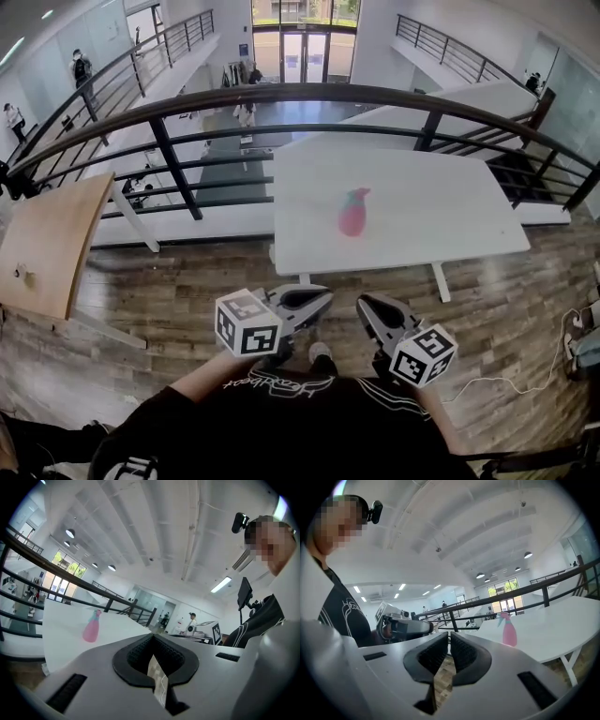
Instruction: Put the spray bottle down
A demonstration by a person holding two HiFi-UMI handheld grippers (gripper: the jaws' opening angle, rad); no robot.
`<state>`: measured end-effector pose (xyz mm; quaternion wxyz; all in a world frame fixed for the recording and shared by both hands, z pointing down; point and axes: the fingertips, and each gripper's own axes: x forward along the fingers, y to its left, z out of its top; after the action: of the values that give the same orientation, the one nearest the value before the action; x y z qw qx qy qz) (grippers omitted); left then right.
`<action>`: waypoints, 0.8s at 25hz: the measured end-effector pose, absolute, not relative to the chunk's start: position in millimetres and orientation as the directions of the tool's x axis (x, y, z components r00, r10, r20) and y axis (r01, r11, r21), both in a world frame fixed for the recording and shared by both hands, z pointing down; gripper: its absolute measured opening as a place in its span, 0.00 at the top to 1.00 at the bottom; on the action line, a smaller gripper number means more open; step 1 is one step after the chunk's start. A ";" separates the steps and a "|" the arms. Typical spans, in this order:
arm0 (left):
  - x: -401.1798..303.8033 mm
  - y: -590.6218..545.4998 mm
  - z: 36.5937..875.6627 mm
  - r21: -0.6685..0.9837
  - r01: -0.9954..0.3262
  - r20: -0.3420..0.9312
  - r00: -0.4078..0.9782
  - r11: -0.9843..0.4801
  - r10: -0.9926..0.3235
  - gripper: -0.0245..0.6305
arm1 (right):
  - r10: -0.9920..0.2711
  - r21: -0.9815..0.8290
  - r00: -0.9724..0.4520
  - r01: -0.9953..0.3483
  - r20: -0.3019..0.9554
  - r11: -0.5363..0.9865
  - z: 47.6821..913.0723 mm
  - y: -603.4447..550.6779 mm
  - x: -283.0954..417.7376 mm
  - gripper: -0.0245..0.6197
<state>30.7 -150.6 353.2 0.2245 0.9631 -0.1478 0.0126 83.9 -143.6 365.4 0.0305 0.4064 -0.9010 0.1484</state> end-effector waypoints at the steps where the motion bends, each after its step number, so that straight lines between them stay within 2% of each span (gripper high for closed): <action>1: 30.8 -149.6 352.2 0.429 -0.288 0.088 0.957 -0.856 -0.277 0.96 | -0.722 -0.240 -0.668 -0.742 0.181 0.626 365.6 -142.3 83.2 0.92; 20: 30.0 -146.5 355.8 0.441 -0.273 0.093 0.961 -0.855 -0.259 0.96 | -0.723 -0.216 -0.658 -0.752 0.208 0.622 368.8 -137.9 77.2 0.94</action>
<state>30.0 -146.5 355.8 0.2310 0.9630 -0.1381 0.0153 77.2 -137.9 368.8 0.0502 0.4102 -0.8993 0.1432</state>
